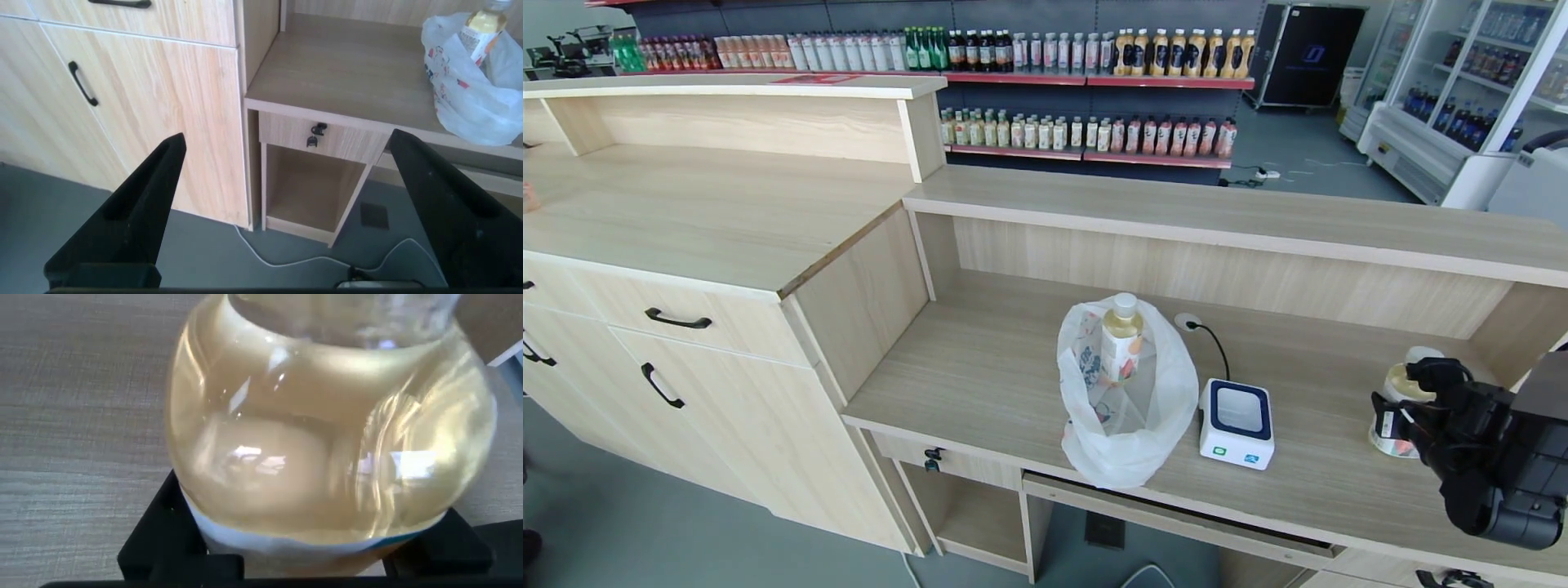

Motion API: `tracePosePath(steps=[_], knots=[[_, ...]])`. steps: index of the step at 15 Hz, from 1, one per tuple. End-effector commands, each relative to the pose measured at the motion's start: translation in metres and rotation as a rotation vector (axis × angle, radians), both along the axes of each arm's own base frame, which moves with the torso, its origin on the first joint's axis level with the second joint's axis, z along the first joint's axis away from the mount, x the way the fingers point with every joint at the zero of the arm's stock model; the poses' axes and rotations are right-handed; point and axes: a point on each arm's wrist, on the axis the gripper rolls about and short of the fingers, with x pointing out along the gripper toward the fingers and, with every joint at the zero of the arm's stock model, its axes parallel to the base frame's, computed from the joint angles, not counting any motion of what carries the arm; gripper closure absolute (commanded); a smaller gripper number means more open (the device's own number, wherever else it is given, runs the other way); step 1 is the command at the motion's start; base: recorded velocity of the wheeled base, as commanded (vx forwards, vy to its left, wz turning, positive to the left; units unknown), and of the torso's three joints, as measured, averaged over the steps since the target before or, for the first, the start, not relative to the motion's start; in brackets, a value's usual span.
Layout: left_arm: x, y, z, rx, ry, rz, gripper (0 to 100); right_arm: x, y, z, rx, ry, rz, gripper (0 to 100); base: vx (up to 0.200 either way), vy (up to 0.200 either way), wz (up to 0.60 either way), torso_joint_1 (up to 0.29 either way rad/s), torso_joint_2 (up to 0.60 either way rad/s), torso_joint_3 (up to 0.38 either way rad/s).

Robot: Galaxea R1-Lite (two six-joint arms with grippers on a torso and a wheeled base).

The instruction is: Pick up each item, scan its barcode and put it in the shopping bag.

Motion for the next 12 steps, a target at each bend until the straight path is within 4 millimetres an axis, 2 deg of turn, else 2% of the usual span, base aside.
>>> tracePosePath(steps=[1,4,5,7,8,9,10,12], knots=[[0.000,0.000,0.000,0.000,-0.001,0.000,0,0.001,0.001,0.004,-0.006,-0.012,0.003,100,0.000,0.000,0.00,0.000,0.00,0.000],[0.000,0.000,0.000,0.000,-0.001,0.000,0,0.000,0.002,0.010,-0.020,-0.021,0.009,100,0.000,0.000,0.00,0.000,0.00,0.000],[0.000,0.000,0.000,0.000,-0.001,0.000,0,0.001,0.002,0.022,-0.025,-0.039,0.013,100,0.000,0.000,0.00,0.000,0.00,0.000],[0.000,0.000,0.000,0.000,-0.001,0.000,0,-0.003,0.010,0.066,0.034,-0.049,0.067,100,0.000,0.000,0.00,0.000,0.00,0.000],[0.000,0.000,0.000,0.000,-0.001,0.000,0,-0.003,0.010,0.066,0.034,-0.049,0.067,100,0.000,0.000,0.00,0.000,0.00,0.000],[0.000,0.000,0.000,0.000,-0.001,0.000,0,-0.018,0.028,0.115,0.179,-0.012,0.165,100,0.000,0.000,0.00,0.000,0.00,0.000],[0.000,0.000,0.000,0.000,-0.001,0.000,0,-0.034,0.045,0.152,0.256,0.056,0.262,100,0.000,0.000,0.00,0.000,0.00,0.000],[0.000,0.000,0.000,0.000,-0.001,0.000,0,-0.060,0.072,0.201,0.367,0.106,0.484,100,0.000,0.000,0.00,0.000,0.00,0.000]])
